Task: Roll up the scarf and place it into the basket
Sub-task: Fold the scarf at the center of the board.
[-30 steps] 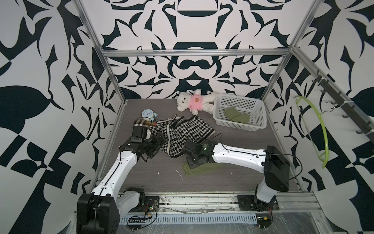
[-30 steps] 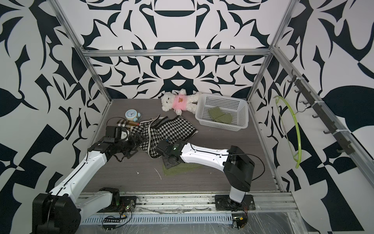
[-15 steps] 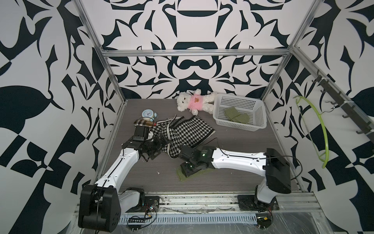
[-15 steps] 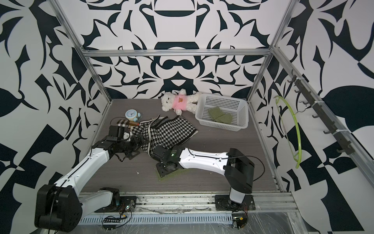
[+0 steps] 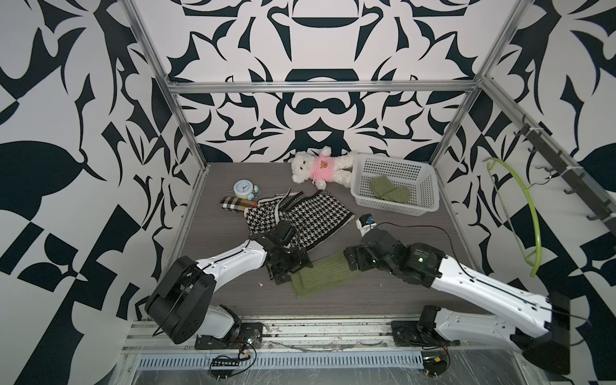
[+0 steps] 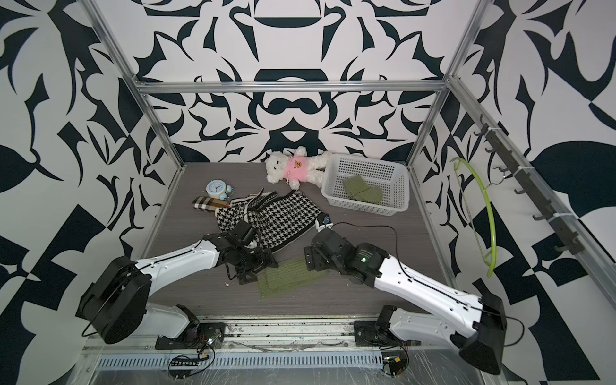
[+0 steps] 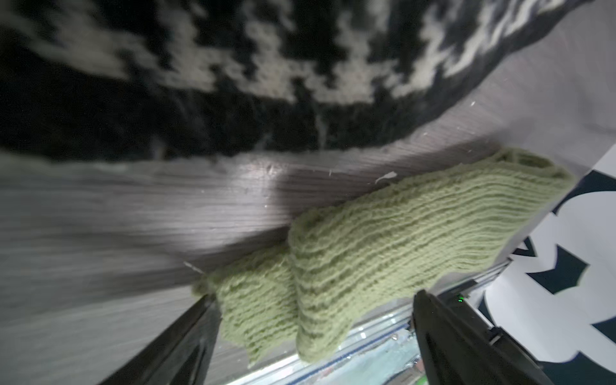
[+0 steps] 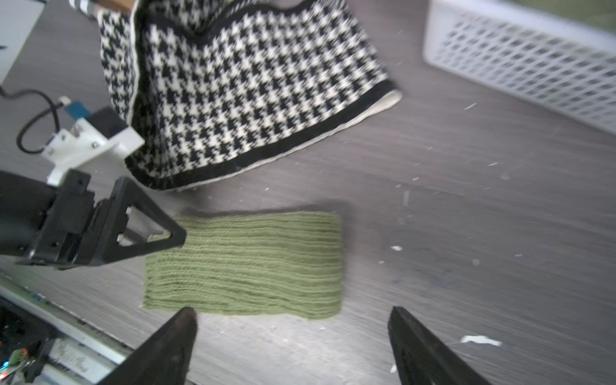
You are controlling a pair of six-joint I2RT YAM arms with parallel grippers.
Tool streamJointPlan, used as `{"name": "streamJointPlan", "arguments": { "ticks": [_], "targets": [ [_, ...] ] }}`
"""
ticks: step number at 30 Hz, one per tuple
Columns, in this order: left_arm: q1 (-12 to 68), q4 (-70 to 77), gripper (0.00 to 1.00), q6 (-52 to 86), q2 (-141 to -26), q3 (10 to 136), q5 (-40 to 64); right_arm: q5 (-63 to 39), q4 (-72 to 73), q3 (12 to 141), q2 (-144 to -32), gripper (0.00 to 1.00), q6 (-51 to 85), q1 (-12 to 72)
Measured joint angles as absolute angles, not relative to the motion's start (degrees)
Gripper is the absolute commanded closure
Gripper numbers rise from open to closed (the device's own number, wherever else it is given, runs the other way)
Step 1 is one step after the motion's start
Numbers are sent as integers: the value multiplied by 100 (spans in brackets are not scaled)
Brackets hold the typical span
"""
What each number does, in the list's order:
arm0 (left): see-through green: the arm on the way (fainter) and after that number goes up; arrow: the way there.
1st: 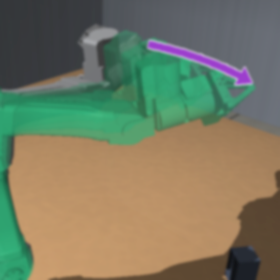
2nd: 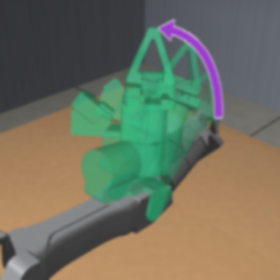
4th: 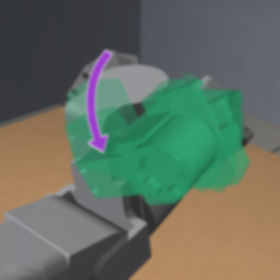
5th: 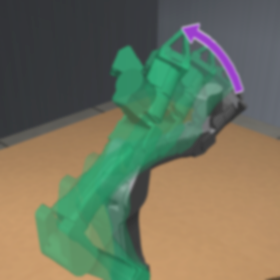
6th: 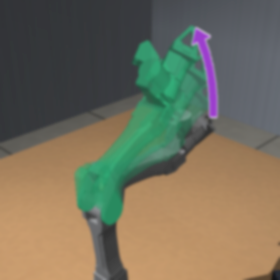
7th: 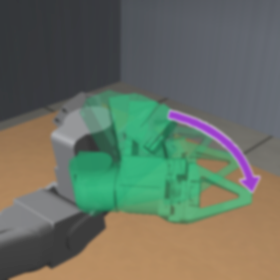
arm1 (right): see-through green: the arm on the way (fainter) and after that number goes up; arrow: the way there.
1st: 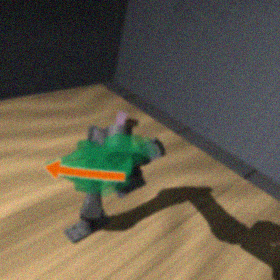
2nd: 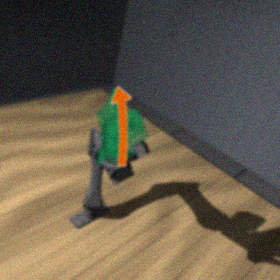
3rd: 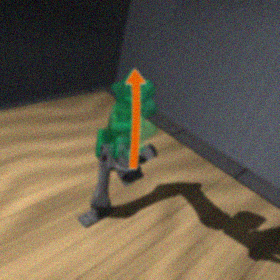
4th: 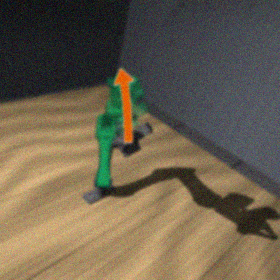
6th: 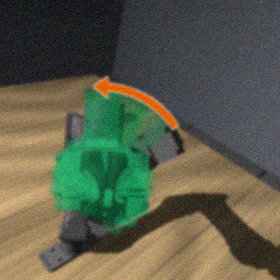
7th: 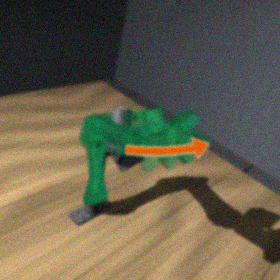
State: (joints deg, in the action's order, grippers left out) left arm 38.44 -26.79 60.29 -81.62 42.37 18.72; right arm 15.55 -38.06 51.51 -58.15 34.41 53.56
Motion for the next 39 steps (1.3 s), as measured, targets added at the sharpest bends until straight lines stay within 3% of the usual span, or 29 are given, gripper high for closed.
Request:
{"name": "streamJointPlan", "arguments": {
  "ticks": [5, 6, 9, 12, 16, 17, 31, 39],
  "targets": [
    [4060, -2526, 14, 6313, -8289, 4338, 1695, 1468, -3879, 5092, -5424, 11, 3096, 4742],
    [4099, -2523, 21, 6366, -8307, 4381, 1664, 1459, -3907, 5092, -5472, 11, 3055, 4654],
    [4235, -2534, 27, 6466, -8346, 4552, 1557, 1352, -3968, 5074, -5787, 18, 2928, 4405],
    [4351, -2543, 50, 6563, -8418, 4700, 1490, 1120, -3979, 5022, -6228, 19, 2884, 4147],
    [4464, -2561, 97, 6613, -8604, 4737, 1452, 919, -3959, 4901, -6635, 18, 2864, 3938],
    [4477, -2589, 100, 6615, -8639, 4737, 1448, 893, -3955, 4864, -6648, 17, 2856, 3922],
    [5253, -3745, 100, 6696, -7911, 6370, 930, 604, -3540, 4661, -6831, 16, 2574, 3406],
    [5290, -4056, 100, 7124, -7428, 5699, 523, 311, -3422, 4661, -7172, 15, 2418, 3367]
  ]
}}
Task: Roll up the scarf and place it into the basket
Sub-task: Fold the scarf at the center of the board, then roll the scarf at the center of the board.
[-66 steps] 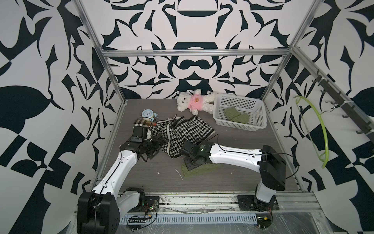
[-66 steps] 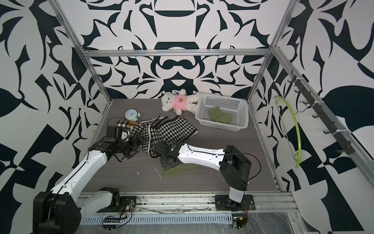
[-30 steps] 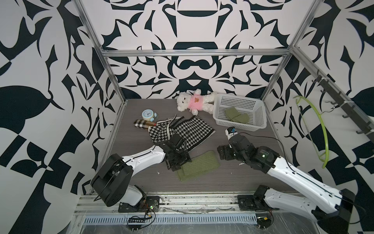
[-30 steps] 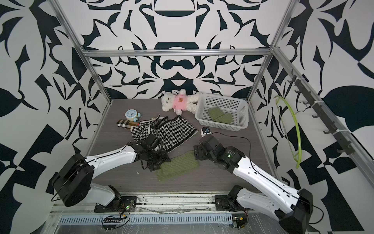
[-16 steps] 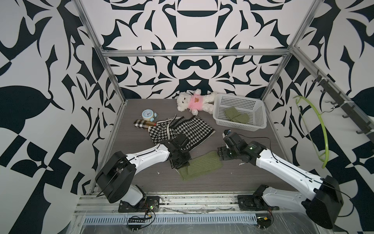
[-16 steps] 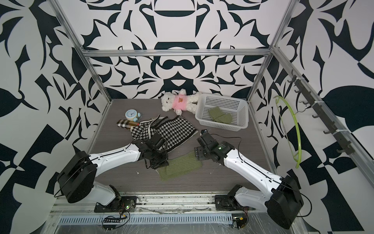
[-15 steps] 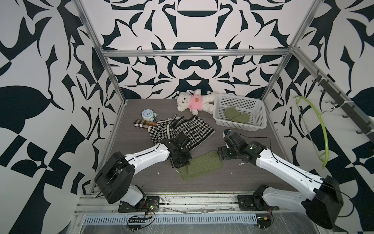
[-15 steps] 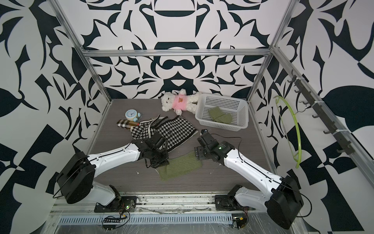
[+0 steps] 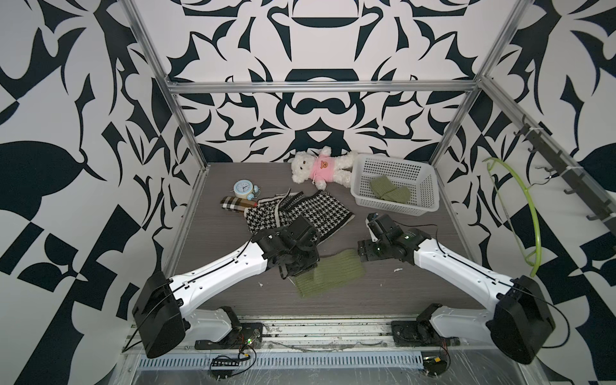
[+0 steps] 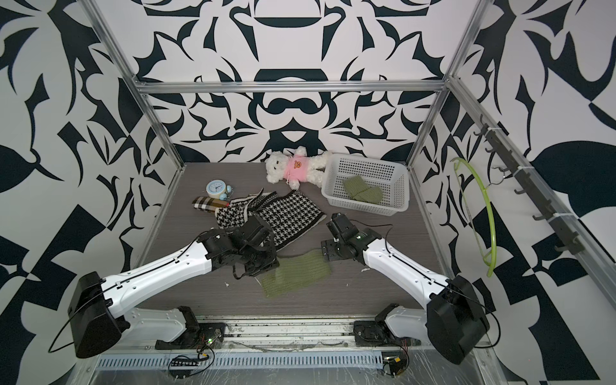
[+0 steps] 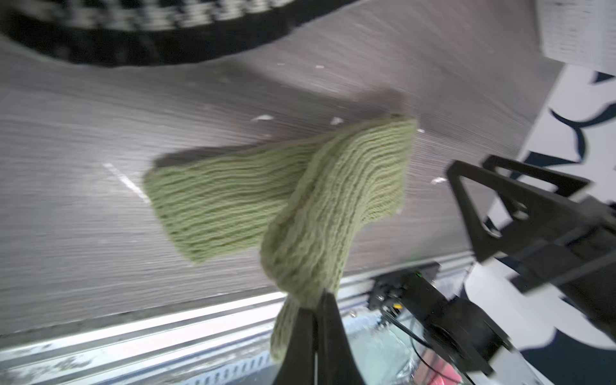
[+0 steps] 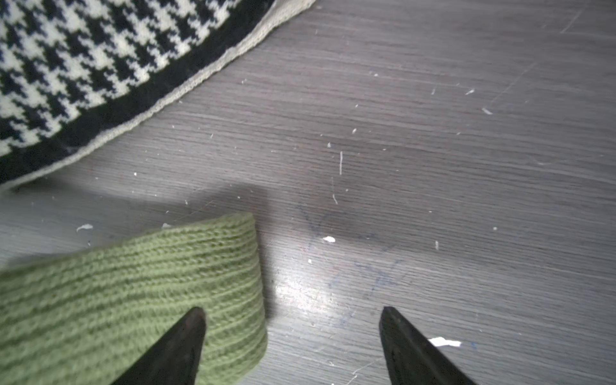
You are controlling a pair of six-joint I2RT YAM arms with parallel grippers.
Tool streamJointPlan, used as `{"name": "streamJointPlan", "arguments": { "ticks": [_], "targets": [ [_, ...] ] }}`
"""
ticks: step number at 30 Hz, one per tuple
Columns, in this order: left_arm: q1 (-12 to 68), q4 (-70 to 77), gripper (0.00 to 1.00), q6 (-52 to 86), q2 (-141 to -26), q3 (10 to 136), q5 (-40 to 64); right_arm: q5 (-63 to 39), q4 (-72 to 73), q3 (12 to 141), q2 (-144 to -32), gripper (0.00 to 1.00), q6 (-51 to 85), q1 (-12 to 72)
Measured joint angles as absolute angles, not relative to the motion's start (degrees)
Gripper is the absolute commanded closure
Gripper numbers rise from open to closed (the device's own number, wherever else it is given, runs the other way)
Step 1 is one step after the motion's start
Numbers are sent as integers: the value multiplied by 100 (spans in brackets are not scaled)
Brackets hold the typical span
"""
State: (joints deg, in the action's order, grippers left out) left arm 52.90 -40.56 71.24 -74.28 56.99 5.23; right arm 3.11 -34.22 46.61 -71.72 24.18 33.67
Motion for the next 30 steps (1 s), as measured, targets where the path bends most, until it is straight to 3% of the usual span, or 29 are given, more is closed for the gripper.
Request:
{"name": "streamJointPlan", "arguments": {
  "ticks": [3, 6, 8, 9, 13, 15, 18, 19, 21, 23, 30],
  "targets": [
    [5162, -4014, 100, 7205, -7415, 5339, 443, 176, -3387, 4659, -7210, 16, 2375, 3367],
    [4982, -3929, 90, 7240, -7415, 4980, 423, 8, -3356, 4659, -7223, 17, 2342, 3367],
    [4899, -3916, 68, 7231, -7417, 4831, 429, -154, -3297, 4654, -7249, 18, 2333, 3367],
    [4877, -3929, 62, 7262, -7417, 4816, 432, -217, -3267, 4650, -7273, 20, 2333, 3367],
    [4869, -3988, 48, 7234, -7251, 4856, 456, -421, -3142, 4641, -7496, 35, 2322, 3367],
    [4869, -4021, 47, 7196, -7061, 4895, 499, -578, -3118, 4644, -7660, 51, 2255, 3367],
    [4869, -4029, 53, 7168, -6893, 4936, 537, -899, -3072, 4641, -7732, 82, 2220, 3367],
    [4869, -4012, 59, 7131, -6884, 4936, 541, -1015, -3037, 4641, -7719, 86, 2235, 3367],
    [4853, -3929, 84, 7094, -6965, 4930, 582, -1229, -2943, 4635, -7688, 96, 2239, 3389],
    [4849, -3708, 100, 7024, -7175, 4908, 676, -1367, -2869, 4600, -7649, 100, 2290, 3454],
    [4880, -2816, 100, 6928, -8355, 4541, 1074, -1693, -2659, 4167, -7870, 100, 2451, 3590]
  ]
}}
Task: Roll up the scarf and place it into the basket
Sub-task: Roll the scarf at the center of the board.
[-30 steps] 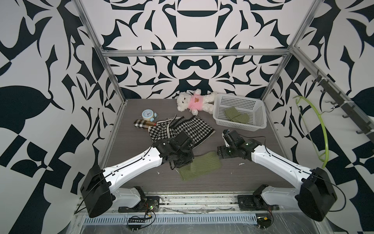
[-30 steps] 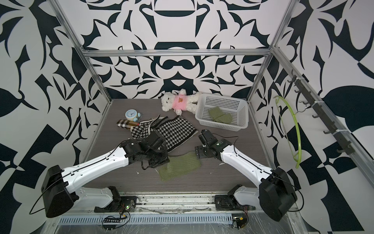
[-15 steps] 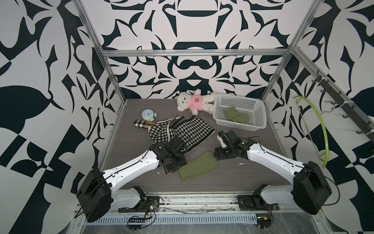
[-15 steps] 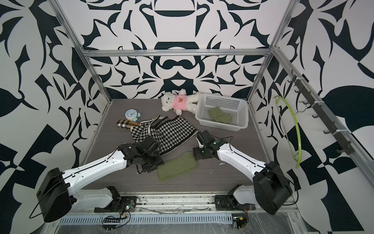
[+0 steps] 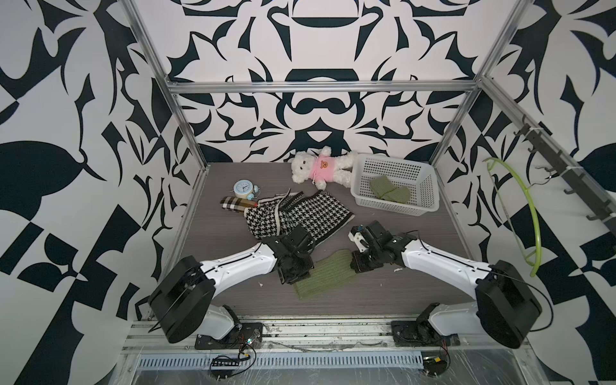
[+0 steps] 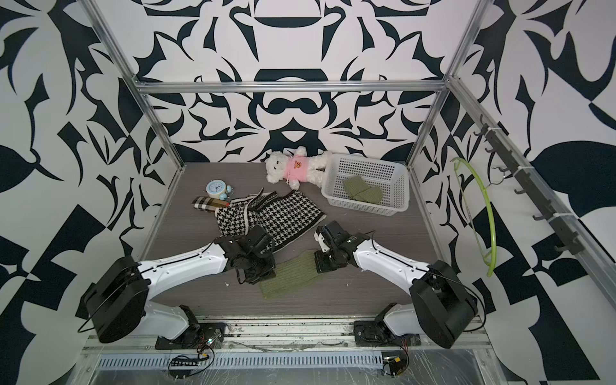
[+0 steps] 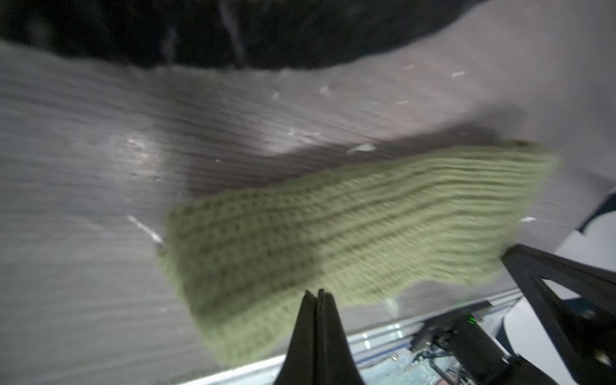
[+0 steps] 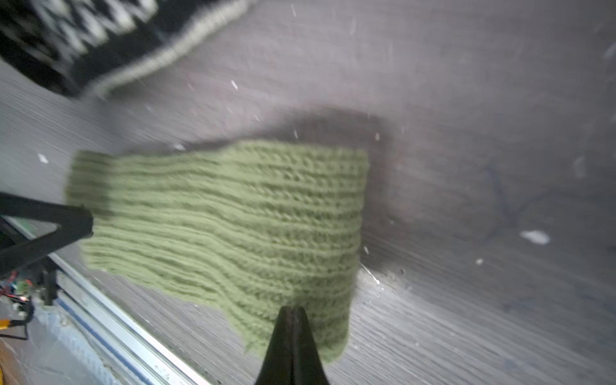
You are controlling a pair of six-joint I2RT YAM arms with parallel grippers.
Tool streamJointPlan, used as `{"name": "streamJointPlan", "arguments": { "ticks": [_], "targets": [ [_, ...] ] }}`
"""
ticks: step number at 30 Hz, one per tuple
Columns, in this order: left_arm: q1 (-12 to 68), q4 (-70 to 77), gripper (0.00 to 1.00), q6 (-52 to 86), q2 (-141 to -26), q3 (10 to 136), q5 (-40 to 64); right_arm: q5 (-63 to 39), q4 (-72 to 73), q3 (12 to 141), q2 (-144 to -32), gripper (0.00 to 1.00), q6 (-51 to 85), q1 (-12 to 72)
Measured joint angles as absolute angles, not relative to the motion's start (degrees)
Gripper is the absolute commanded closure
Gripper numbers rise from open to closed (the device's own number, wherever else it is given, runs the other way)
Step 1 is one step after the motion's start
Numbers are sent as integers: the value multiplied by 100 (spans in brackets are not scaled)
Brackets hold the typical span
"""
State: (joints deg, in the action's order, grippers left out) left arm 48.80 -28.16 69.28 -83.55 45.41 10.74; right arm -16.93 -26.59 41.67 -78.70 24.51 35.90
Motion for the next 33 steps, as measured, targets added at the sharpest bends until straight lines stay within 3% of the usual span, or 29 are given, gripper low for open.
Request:
{"name": "streamJointPlan", "arguments": {
  "ticks": [5, 10, 14, 15, 18, 21, 23, 26, 32, 33],
  "targets": [
    [5009, -2633, 100, 7030, -8416, 4141, 1258, -1682, -2602, 4088, -8495, 100, 2486, 3588],
    [5028, -2818, 100, 6978, -8134, 4167, 1350, -1525, -2665, 4217, -8436, 100, 2484, 3597],
    [5028, -3030, 60, 6689, -8071, 4877, 1406, -1251, -2842, 4278, -8125, 64, 2512, 3599],
    [5028, -3033, 56, 6593, -8086, 5107, 1433, -1181, -2864, 4289, -8049, 57, 2534, 3599],
    [5028, -2961, 52, 6346, -8263, 5701, 1494, -1050, -2895, 4292, -7942, 51, 2561, 3583],
    [5028, -2884, 57, 6117, -8733, 6206, 1614, -1020, -2886, 4289, -8007, 51, 2574, 3570],
    [5028, -2775, 63, 5990, -9148, 6466, 1717, -1037, -2860, 4287, -8101, 52, 2576, 3566],
    [5028, -2676, 65, 5872, -9682, 6718, 1848, -1184, -2773, 4237, -8239, 56, 2582, 3566],
    [5028, -2547, 70, 5824, -9950, 6705, 1975, -1553, -2550, 3938, -8298, 99, 2696, 3542],
    [5028, -2519, 74, 5822, -9950, 6696, 1994, -1597, -2523, 3898, -8294, 100, 2722, 3518]
  ]
}}
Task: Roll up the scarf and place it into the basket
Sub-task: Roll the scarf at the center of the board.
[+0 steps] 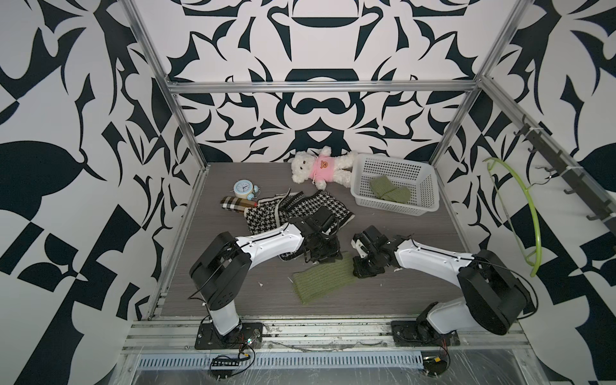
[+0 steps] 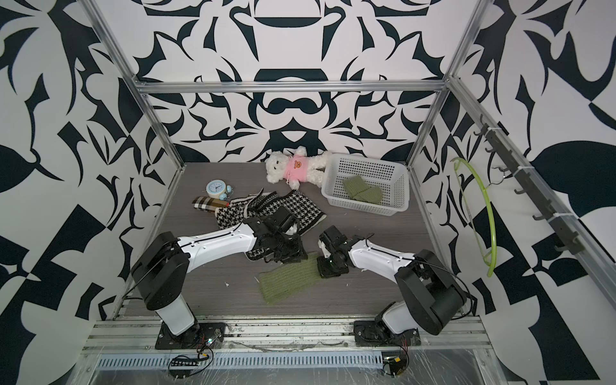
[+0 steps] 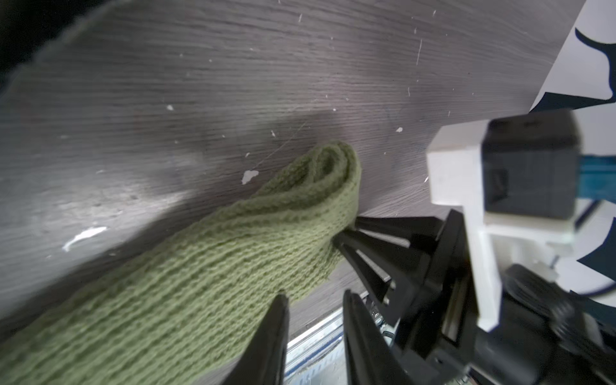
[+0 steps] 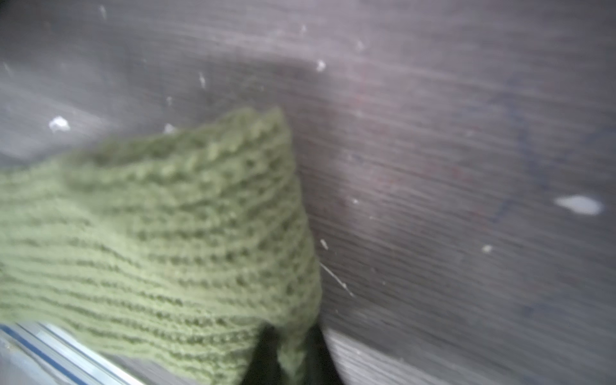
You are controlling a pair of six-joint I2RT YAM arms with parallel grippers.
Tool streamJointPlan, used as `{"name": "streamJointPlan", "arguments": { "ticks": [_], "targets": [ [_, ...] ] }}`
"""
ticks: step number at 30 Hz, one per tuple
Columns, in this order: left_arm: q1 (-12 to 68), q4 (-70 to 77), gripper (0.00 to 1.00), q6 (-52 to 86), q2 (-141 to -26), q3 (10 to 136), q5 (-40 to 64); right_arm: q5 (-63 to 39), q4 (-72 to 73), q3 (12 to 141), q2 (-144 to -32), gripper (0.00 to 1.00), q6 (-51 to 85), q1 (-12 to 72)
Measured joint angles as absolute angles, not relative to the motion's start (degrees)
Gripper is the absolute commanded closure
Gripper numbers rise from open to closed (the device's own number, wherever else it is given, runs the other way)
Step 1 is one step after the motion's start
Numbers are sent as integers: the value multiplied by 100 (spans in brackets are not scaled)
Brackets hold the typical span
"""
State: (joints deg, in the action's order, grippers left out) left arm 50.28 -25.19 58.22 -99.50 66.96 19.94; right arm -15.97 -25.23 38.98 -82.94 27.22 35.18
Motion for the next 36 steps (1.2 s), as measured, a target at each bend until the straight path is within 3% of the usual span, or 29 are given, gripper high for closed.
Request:
{"name": "streamJointPlan", "arguments": {
  "ticks": [6, 17, 26, 36],
  "targets": [
    [5111, -2285, 90, 5837, -10012, 6552, 2115, -1540, -2554, 3785, -8034, 100, 2869, 3409],
    [5190, -1953, 96, 5909, -10809, 6355, 2399, -1103, -3267, 3988, -7507, 100, 2873, 3382],
    [5188, -1603, 97, 6066, -10849, 6241, 2543, -1559, -3319, 4206, -6989, 100, 2947, 3590],
    [5146, -1365, 97, 6176, -10774, 6058, 2578, -2058, -2134, 3957, -7708, 100, 3459, 4348]
  ]
}}
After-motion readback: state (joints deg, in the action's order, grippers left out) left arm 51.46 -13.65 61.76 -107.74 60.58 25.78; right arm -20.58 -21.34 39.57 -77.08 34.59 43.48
